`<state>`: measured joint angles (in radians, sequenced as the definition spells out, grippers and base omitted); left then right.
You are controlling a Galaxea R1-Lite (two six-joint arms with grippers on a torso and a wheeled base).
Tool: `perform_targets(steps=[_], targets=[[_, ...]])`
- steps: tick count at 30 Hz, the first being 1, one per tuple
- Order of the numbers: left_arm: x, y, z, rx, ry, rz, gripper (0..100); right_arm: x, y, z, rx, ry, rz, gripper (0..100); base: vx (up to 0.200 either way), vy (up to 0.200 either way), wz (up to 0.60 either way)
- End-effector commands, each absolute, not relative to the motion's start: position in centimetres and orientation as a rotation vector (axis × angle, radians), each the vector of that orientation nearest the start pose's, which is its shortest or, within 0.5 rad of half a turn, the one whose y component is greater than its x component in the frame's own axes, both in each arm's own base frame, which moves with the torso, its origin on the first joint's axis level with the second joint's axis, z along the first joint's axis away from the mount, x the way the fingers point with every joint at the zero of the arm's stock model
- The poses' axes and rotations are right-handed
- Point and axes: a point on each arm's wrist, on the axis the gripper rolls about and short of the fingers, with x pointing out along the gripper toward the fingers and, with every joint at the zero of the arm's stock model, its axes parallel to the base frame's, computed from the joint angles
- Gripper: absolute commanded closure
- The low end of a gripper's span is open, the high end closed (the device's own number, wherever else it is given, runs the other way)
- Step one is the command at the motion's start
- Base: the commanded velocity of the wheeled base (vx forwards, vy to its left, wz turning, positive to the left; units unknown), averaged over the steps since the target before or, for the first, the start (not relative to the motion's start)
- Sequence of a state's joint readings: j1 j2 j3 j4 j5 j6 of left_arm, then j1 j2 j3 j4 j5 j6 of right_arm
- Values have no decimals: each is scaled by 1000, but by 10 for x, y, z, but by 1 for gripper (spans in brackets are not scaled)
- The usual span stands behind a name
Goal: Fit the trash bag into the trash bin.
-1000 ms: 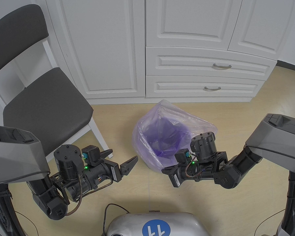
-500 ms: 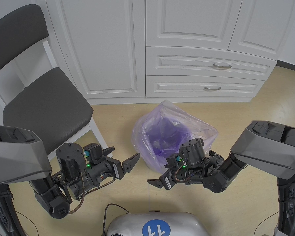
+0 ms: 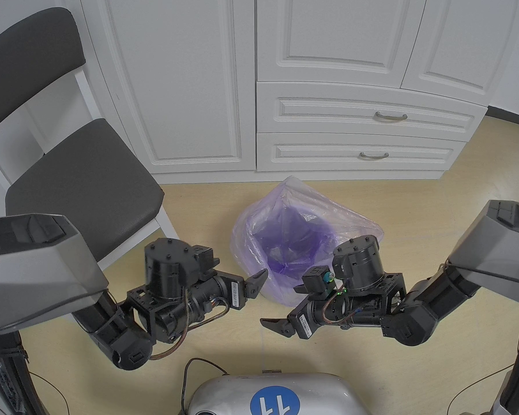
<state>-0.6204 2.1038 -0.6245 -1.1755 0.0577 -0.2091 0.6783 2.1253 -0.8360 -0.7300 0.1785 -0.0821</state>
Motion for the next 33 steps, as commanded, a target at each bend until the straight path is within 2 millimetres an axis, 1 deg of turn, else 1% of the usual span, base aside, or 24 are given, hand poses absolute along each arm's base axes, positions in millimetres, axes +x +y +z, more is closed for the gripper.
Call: perform_targets(steps=[1, 2, 4, 6, 7, 8, 9, 10, 11, 12, 14, 15, 17, 19, 20, 21, 25, 28, 29, 30, 31, 33], targets=[[298, -228, 112, -67, 309, -490, 0, 269, 207, 101, -190, 422, 825, 0, 0, 0, 0], [303, -233, 121, -37, 337, -451, 0, 276, 194, 104, -181, 416, 781, 0, 0, 0, 0], [309, -239, 132, 5, 388, -399, 0, 292, 175, 105, -170, 414, 712, 0, 0, 0, 0], [309, -240, 133, 7, 390, -397, 0, 293, 174, 105, -170, 414, 706, 0, 0, 0, 0], [316, -251, 145, 29, 428, -371, 0, 323, 149, 97, -169, 426, 611, 0, 0, 0, 0], [318, -254, 147, 32, 433, -372, 0, 329, 143, 94, -166, 432, 587, 0, 0, 0, 0], [318, -254, 147, 32, 433, -372, 0, 329, 143, 94, -166, 432, 587, 0, 0, 0, 0], [325, -262, 146, 41, 447, -367, 0, 338, 133, 87, -165, 449, 551, 0, 0, 0, 0], [326, -263, 145, 40, 449, -366, 0, 339, 133, 86, -166, 451, 548, 0, 0, 0, 0], [332, -267, 137, 66, 477, -340, 0, 346, 124, 81, -176, 461, 506, 0, 0, 0, 0], [334, -268, 126, 98, 518, -320, 0, 354, 118, 74, -205, 467, 470, 0, 0, 0, 0], [336, -268, 111, 131, 568, -300, 0, 371, 104, 64, -259, 470, 400, 0, 0, 0, 0], [339, -267, 96, 155, 613, -283, 0, 388, 90, 45, -298, 488, 351, 0, 0, 0, 0], [340, -267, 88, 167, 634, -279, 0, 400, 82, 29, -295, 514, 329, 0, 0, 0, 0], [340, -267, 87, 167, 635, -278, 0, 402, 81, 27, -294, 516, 327, 0, 0, 0, 0], [342, -269, 81, 174, 646, -277, 0, 409, 79, 18, -291, 531, 322, 0, 0, 0, 0], [345, -269, 70, 196, 668, -256, 0, 413, 72, 6, -286, 560, 310, 0, 0, 0, 0], [348, -259, 63, 216, 702, -225, 0, 415, 69, 2, -284, 565, 301, 0, 0, 0, 0], [351, -251, 60, 230, 726, -207, 0, 415, 68, 2, -283, 566, 301, 0, 0, 0, 0], [351, -251, 60, 230, 726, -207, 0, 415, 68, 2, -283, 566, 301, 0, 0, 0, 0], [350, -236, 54, 259, 770, -180, 0, 415, 68, 1, -285, 572, 303, 0, 0, 0, 0], [350, -224, 55, 257, 782, -160, 0, 413, 69, -1, -287, 582, 306, 0, 0, 0, 0]])
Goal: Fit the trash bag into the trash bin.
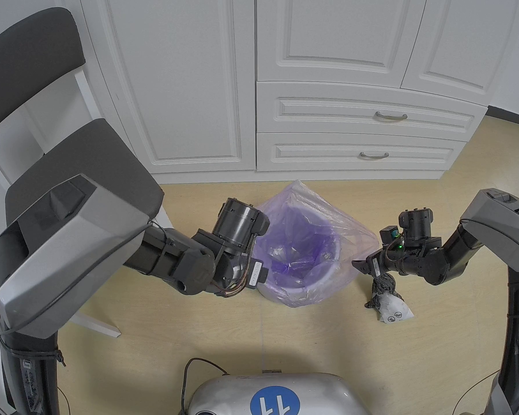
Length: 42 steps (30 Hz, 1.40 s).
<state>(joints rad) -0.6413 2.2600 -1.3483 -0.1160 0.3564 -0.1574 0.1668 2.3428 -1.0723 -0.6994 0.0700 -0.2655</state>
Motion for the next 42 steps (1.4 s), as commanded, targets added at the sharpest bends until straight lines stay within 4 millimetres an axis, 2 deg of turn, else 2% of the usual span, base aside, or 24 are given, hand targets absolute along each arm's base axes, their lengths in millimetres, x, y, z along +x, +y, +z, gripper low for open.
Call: perform_targets(steps=[1, 7, 13, 15, 16, 19, 23, 25, 29, 32, 36, 37, 38, 39, 40, 41, 42], targets=[[347, -219, 57, 256, 787, -152, 0, 411, 70, -1, -286, 590, 317, 0, 0, 0, 0], [340, -202, 53, 259, 830, -127, 0, 404, 81, -5, -284, 621, 382, 0, 0, 0, 0], [353, -198, 25, 252, 850, -102, 0, 403, 87, -19, -286, 652, 400, 0, 0, 0, 0], [362, -196, 7, 244, 843, -86, 0, 404, 87, -28, -286, 671, 402, 0, 0, 0, 0], [362, -196, 7, 244, 843, -86, 0, 404, 87, -28, -286, 671, 402, 0, 0, 0, 0], [386, -190, -12, 207, 803, -48, 0, 407, 89, -38, -287, 684, 404, 0, 0, 0, 0], [410, -178, -19, 184, 777, 15, 0, 413, 84, -41, -282, 690, 392, 0, 0, 0, 0], [416, -171, -19, 180, 767, 47, 0, 412, 79, -39, -282, 713, 384, 0, 0, 0, 0], [416, -170, -13, 158, 753, 57, 0, 413, 74, -21, -275, 682, 373, 0, 0, 0, 0], [411, -173, 3, 144, 727, 48, 0, 407, 70, 0, -261, 649, 389, 0, 0, 0, 0], [385, -187, 36, 122, 693, -11, 0, 401, 69, 23, -241, 597, 425, 0, 0, 0, 0], [385, -187, 36, 122, 693, -11, 0, 401, 69, 23, -241, 597, 425, 0, 0, 0, 0], [371, -195, 48, 128, 682, -48, 0, 403, 69, 25, -231, 585, 421, 0, 0, 0, 0], [371, -195, 48, 128, 682, -48, 0, 403, 69, 25, -231, 585, 421, 0, 0, 0, 0], [355, -204, 60, 135, 674, -97, 0, 406, 70, 23, -209, 585, 413, 0, 0, 0, 0], [353, -205, 61, 136, 672, -102, 0, 407, 70, 23, -205, 584, 412, 0, 0, 0, 0], [342, -212, 70, 141, 662, -135, 0, 411, 70, 23, -182, 581, 399, 0, 0, 0, 0]])
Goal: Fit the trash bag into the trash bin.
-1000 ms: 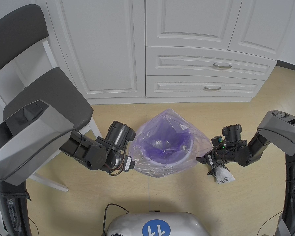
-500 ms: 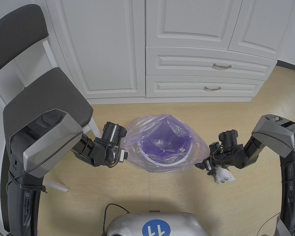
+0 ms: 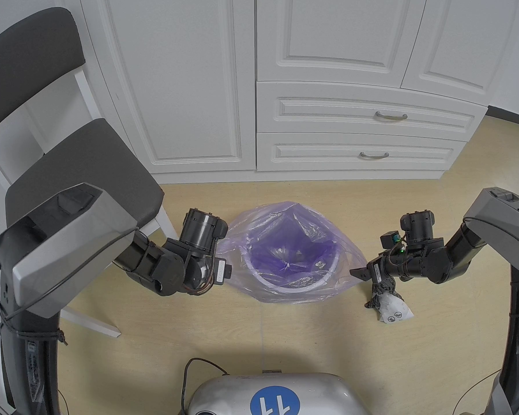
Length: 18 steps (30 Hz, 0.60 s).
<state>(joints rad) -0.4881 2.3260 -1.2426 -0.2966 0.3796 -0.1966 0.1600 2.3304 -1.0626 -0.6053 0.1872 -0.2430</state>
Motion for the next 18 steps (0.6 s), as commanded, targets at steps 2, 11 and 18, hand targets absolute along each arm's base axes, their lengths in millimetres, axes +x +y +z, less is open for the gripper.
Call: perform_targets(steps=[2, 11, 18], targets=[[332, -220, 79, 146, 650, -169, 0, 415, 72, 25, -148, 572, 389, 0, 0, 0, 0], [343, -255, 68, 176, 621, -232, 0, 436, 80, 10, -25, 564, 358, 0, 0, 0, 0], [373, -268, 47, 154, 602, -214, 0, 450, 84, 14, 66, 476, 327, 0, 0, 0, 0]])
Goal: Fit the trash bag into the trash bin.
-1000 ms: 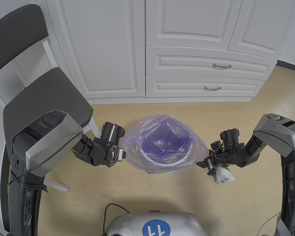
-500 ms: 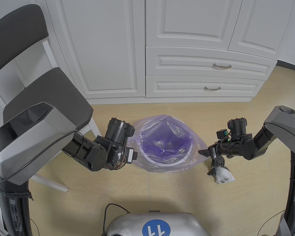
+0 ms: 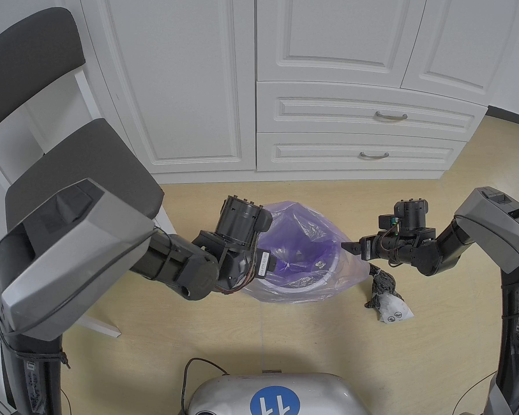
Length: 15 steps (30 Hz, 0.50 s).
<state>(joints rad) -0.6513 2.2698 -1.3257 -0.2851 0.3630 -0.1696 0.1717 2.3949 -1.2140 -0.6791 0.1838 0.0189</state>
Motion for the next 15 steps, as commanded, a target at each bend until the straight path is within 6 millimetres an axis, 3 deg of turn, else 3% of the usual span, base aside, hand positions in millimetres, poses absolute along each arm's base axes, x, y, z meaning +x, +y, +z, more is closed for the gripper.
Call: perform_targets(steps=[1, 8, 15], targets=[[377, -269, 47, 146, 594, -206, 0, 451, 84, 15, 76, 465, 320, 0, 0, 0, 0], [395, -263, 48, 37, 566, -136, 0, 460, 80, 11, 111, 437, 293, 0, 0, 0, 0], [420, -241, 50, -53, 513, -12, 0, 475, 88, 10, 239, 328, 290, 0, 0, 0, 0]])
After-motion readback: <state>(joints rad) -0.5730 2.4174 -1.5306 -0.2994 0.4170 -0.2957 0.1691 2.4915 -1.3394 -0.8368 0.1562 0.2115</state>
